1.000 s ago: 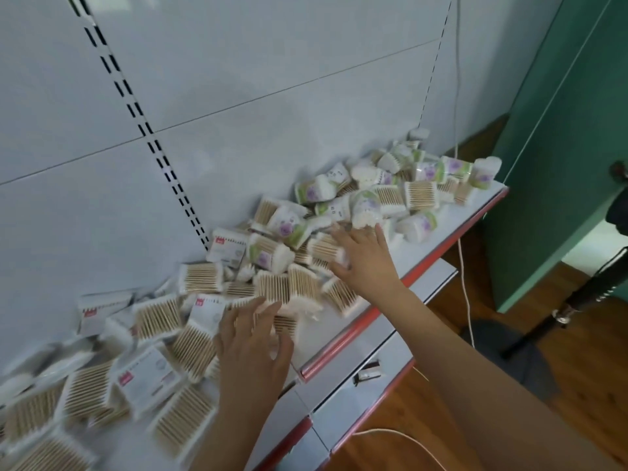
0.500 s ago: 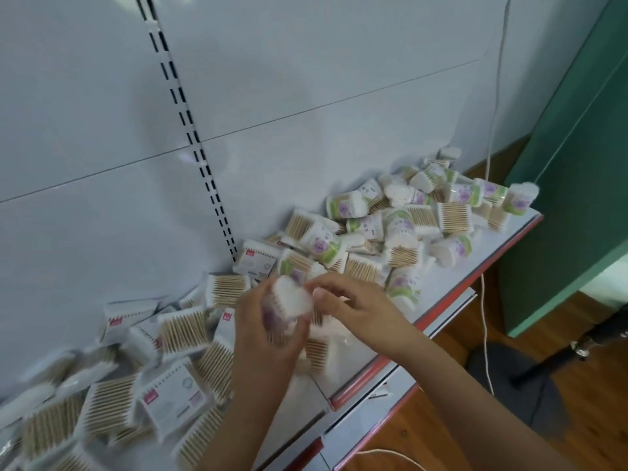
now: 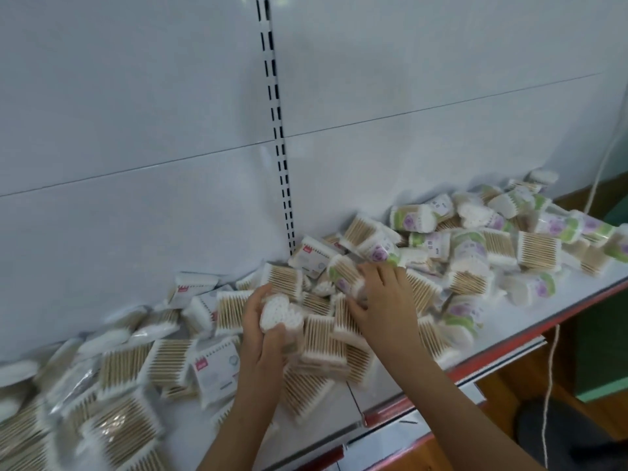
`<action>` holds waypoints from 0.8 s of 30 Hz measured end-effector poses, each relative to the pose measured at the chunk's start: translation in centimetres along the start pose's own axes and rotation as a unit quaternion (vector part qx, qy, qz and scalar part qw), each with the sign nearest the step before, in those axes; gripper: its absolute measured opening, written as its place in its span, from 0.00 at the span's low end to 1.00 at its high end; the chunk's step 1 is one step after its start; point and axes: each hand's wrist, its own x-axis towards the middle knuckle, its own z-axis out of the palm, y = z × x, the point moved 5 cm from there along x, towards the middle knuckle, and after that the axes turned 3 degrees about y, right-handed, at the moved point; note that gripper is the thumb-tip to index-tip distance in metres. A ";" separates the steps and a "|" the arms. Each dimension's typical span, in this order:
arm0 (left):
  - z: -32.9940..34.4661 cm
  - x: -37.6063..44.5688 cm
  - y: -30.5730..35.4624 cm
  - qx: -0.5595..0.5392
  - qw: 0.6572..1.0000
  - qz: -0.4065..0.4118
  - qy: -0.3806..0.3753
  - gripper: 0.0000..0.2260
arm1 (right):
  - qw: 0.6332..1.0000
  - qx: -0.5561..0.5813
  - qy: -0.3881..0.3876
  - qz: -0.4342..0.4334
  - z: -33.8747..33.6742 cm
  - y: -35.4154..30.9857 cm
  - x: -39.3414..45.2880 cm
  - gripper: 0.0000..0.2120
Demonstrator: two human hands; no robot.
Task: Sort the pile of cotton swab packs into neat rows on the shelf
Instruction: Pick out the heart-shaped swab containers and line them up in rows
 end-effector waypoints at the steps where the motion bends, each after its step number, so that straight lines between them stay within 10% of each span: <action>1: 0.1 -0.3 0.1 0.004 1.000 -0.005 0.006 0.23 | 1.000 0.000 0.011 -0.022 -0.3 -0.2 0.0 0.24; 12: -2.7 -5.6 0.6 0.010 0.992 -0.053 0.118 0.15 | 0.867 0.480 -0.131 -0.020 -0.1 -6.4 -1.2 0.12; 19: -7.2 -7.8 -0.1 0.054 0.974 -0.117 0.186 0.12 | 0.876 0.321 -0.291 -0.211 5.7 -13.4 -6.1 0.26; 24: -10.6 -8.7 -0.1 0.052 0.981 -0.095 0.161 0.12 | 0.916 0.299 -0.216 -0.154 6.6 -16.1 -6.3 0.20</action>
